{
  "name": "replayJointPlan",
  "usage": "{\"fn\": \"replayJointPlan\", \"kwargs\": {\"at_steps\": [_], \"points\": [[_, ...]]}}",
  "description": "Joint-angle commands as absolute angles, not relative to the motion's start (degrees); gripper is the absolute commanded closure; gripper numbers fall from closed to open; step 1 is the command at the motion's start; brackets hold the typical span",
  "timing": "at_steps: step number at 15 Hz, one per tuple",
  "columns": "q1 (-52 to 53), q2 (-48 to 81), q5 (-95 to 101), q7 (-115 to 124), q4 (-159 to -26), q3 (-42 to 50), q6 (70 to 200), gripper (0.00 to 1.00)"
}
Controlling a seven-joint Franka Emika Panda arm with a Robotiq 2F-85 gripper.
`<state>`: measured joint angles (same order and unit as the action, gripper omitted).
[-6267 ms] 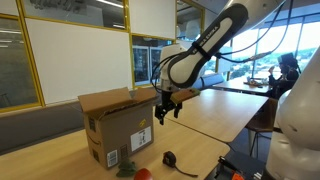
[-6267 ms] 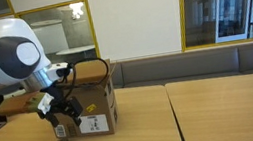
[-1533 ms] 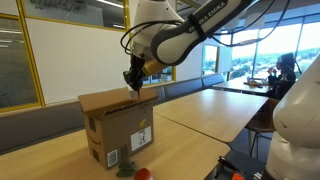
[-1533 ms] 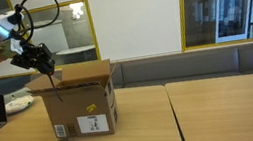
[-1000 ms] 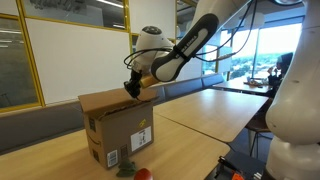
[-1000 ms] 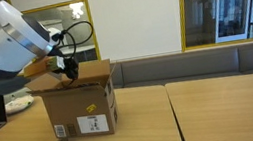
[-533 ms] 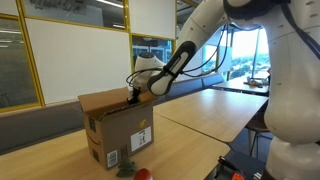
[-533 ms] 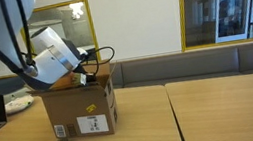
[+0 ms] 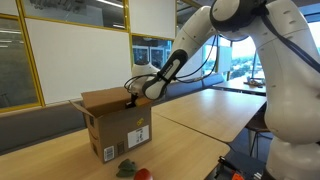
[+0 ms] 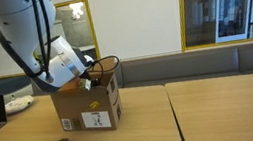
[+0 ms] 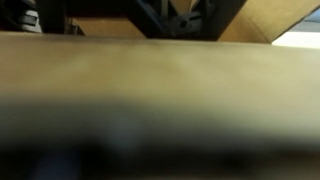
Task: Put the rope, the measuring tape at the right, the turnip plushie and the measuring tape in the box respectively
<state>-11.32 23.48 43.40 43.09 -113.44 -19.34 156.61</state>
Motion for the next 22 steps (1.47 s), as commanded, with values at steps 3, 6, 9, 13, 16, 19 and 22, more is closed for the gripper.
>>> {"fn": "replayJointPlan", "kwargs": {"at_steps": [3, 6, 9, 13, 16, 19, 22], "points": [[-2.1, 20.2, 35.1, 39.8, -114.0, -11.1, 154.8, 0.0], [4.3, 15.3, 32.7, 40.0, -116.8, -5.2, 154.5, 0.0], [3.3, 9.3, 37.3, 44.1, -119.7, -8.2, 152.3, 0.0], [4.6, -1.2, 36.7, 44.8, -125.3, -9.4, 148.2, 0.0], [7.1, -8.5, 33.0, 42.3, -130.0, -9.3, 143.5, 0.0], [8.1, -13.7, 28.3, 39.9, -134.3, -11.2, 139.6, 0.0], [9.1, -16.6, 22.8, 37.2, -137.9, -13.0, 137.3, 0.0]]}}
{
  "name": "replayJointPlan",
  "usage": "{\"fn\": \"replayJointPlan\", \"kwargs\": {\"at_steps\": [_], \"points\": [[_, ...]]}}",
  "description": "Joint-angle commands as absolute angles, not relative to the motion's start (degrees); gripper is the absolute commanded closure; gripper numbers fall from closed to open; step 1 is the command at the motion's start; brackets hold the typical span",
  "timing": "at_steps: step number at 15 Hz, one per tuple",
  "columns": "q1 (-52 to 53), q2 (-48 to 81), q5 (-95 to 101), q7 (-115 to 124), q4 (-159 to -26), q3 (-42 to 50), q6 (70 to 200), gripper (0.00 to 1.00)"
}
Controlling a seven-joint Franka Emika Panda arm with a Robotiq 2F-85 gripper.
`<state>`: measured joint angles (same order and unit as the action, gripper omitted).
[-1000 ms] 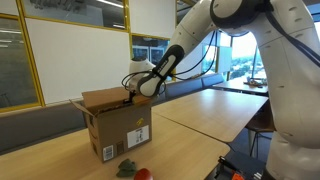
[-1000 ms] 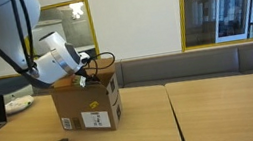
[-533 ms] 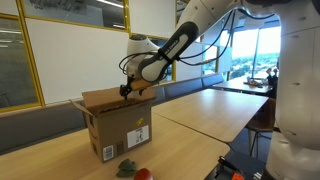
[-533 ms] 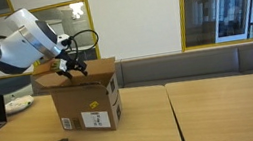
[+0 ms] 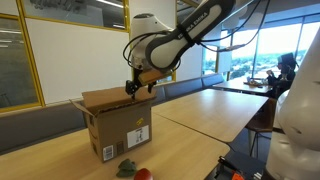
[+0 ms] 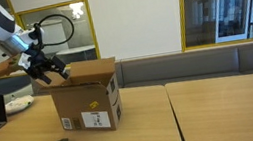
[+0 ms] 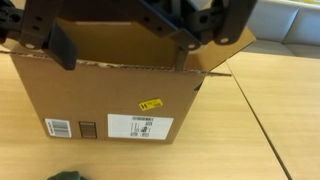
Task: Put the rope, the measuring tape at the right, the turnip plushie and the measuring tape in the box respectively
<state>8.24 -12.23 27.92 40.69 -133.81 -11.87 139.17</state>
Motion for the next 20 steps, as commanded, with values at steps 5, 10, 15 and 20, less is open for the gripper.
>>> {"fn": "replayJointPlan", "kwargs": {"at_steps": [5, 10, 15, 20], "points": [[10.9, -15.6, 12.0, 31.1, -143.7, -13.9, 139.5, 0.0], [11.2, -11.1, 3.0, 24.5, -146.7, -13.6, 140.9, 0.0], [11.6, -4.3, -3.2, 19.2, -145.8, -13.4, 143.1, 0.0], [12.3, 3.2, -7.3, 16.0, -145.7, -14.0, 148.7, 0.0]]}}
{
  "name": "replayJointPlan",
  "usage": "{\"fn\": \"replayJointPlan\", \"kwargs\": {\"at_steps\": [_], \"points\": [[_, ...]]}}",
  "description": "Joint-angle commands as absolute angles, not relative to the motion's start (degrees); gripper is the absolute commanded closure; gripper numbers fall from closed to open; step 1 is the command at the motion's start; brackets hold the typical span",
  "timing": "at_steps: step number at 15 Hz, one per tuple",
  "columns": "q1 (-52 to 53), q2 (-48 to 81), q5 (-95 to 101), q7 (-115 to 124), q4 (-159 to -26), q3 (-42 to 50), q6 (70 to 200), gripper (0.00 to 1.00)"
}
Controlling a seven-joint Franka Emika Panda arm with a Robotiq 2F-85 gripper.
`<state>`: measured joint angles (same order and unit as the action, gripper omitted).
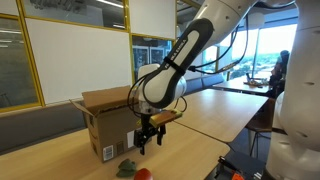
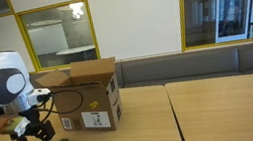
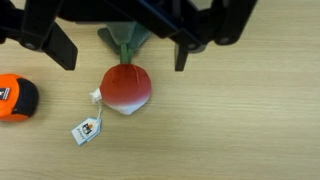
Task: Put the rope, the measuring tape at the right, the turnip plushie and the measuring tape in the box respectively
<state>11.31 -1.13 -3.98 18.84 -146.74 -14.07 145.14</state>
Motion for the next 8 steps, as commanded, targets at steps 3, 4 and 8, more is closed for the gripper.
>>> {"fn": "replayJointPlan", "kwargs": {"at_steps": [3, 4, 8], "points": [[12.8, 7.8, -8.5, 15.5, -145.1, -14.2, 152.9, 0.0], [12.9, 9.1, -9.1, 15.0, -145.2, -14.4, 154.8, 0.0], [13.3, 14.1, -9.5, 14.9, -144.6, -14.6, 161.9, 0.0]]}}
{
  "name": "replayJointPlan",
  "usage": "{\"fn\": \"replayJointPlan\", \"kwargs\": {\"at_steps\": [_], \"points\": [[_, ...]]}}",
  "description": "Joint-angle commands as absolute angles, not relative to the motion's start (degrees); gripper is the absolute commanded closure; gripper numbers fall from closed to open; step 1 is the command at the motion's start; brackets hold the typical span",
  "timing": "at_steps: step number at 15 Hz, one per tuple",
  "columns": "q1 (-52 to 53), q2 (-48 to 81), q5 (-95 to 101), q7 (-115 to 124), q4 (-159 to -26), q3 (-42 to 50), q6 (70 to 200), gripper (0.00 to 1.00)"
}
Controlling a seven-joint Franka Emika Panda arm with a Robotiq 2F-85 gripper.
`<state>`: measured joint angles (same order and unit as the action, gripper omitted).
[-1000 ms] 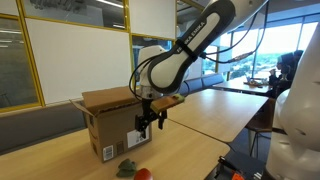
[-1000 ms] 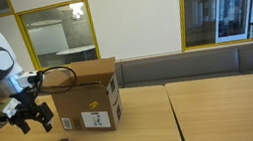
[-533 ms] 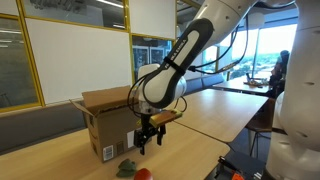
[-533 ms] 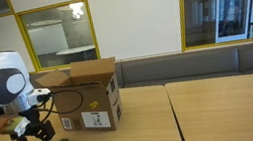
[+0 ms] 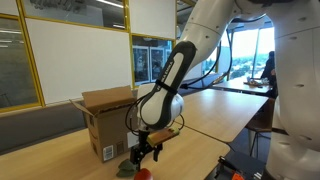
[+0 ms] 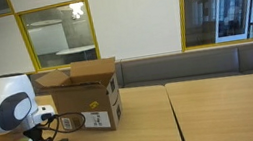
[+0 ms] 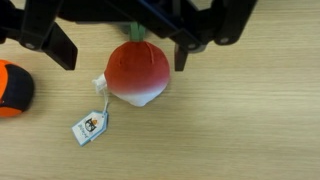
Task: Put the rope, the measuring tape at the right, the turnip plushie and the measuring tape in the box respectively
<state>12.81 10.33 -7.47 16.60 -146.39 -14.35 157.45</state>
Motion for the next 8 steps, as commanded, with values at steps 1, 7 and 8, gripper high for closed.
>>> {"fn": "replayJointPlan", "kwargs": {"at_steps": [1, 7, 8], "points": [[13.2, 15.5, -9.9, 14.6, -144.2, -14.8, 163.3, 0.0], [11.8, 22.9, -11.3, 13.3, -142.2, -15.8, 169.2, 0.0], [11.5, 23.9, -11.6, 13.0, -141.7, -16.0, 169.5, 0.0]]}}
